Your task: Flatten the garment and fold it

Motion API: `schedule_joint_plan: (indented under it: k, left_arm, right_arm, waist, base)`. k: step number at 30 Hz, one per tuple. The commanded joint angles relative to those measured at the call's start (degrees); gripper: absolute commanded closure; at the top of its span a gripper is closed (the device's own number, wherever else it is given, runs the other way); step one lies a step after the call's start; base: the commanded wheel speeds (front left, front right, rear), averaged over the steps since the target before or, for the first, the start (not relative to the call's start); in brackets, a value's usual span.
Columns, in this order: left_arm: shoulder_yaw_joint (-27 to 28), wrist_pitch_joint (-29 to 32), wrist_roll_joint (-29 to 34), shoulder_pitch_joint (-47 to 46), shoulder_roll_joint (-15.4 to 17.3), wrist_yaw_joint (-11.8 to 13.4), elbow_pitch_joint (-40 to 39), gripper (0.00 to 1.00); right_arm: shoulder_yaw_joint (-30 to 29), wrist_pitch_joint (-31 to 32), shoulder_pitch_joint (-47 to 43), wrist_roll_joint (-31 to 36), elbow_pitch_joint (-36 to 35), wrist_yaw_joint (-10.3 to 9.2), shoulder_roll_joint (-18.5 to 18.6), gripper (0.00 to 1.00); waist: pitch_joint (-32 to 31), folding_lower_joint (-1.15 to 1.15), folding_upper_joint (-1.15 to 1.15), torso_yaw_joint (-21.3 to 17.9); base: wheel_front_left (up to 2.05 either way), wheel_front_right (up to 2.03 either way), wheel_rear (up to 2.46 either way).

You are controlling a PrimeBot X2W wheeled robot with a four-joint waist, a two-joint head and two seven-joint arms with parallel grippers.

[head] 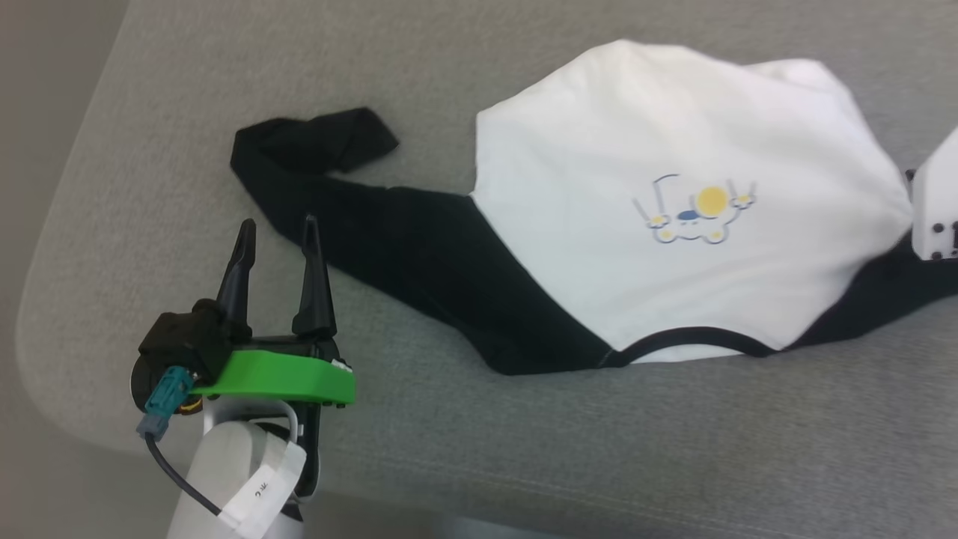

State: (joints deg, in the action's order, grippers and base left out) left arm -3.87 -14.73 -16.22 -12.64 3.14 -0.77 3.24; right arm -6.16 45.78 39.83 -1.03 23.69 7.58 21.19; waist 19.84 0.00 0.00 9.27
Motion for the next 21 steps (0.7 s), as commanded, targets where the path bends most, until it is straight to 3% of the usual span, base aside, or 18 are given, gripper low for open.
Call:
schedule_joint_plan:
  k: [1, 9, 10, 11, 15, 21]
  left_arm:
    - [-0.1, -0.3, -0.4, -0.9, -0.2, -0.1, 0.1, 0.0]
    - [-1.0, -0.3, -1.8, -1.1, -0.2, 0.7, 0.3, 0.0]
    - [-1.1, -0.3, -1.8, -1.2, -0.2, 0.8, 0.3, 0.0]
    - [-1.1, -0.3, -1.8, -1.3, -0.2, 0.8, 0.3, 0.0]
    - [-1.6, -0.3, -2.1, -1.6, -0.3, 0.9, 0.3, 0.0]
    - [-3.2, -0.3, -2.9, -2.6, -0.3, 1.0, 0.3, 0.0]
  right_arm:
    - [1.6, -0.2, 0.8, 0.4, 1.7, -0.09, 0.4, 0.0]
    - [6.9, 0.9, 1.4, -2.2, 8.3, -0.09, 2.9, 0.0]
    - [7.1, 1.0, 1.8, -2.7, 8.4, -0.09, 3.1, 0.84]
    - [7.1, 1.3, 2.1, -3.3, 8.5, -0.09, 3.2, 1.0]
    - [6.8, 0.8, 4.8, -4.3, 7.8, -0.09, 3.4, 1.0]
    - [3.7, -7.4, 13.0, 1.4, 6.2, -0.09, 2.4, 1.0]
  waist:
    - [4.3, 0.0, 0.0, 4.0]
    - [5.0, 0.0, 0.0, 4.8]
    - [5.1, 0.0, 0.0, 4.7]
    - [5.2, 0.0, 0.0, 4.7]
    - [5.6, 0.0, 0.0, 4.7]
    - [6.9, 0.0, 0.0, 6.0]
  base:
    - [0.0, 0.0, 0.0]
    - [0.0, 0.0, 0.0]
    - [0.0, 0.0, 0.0]
    - [0.0, 0.0, 0.0]
    - [0.0, 0.0, 0.0]
    - [0.0, 0.0, 0.0]
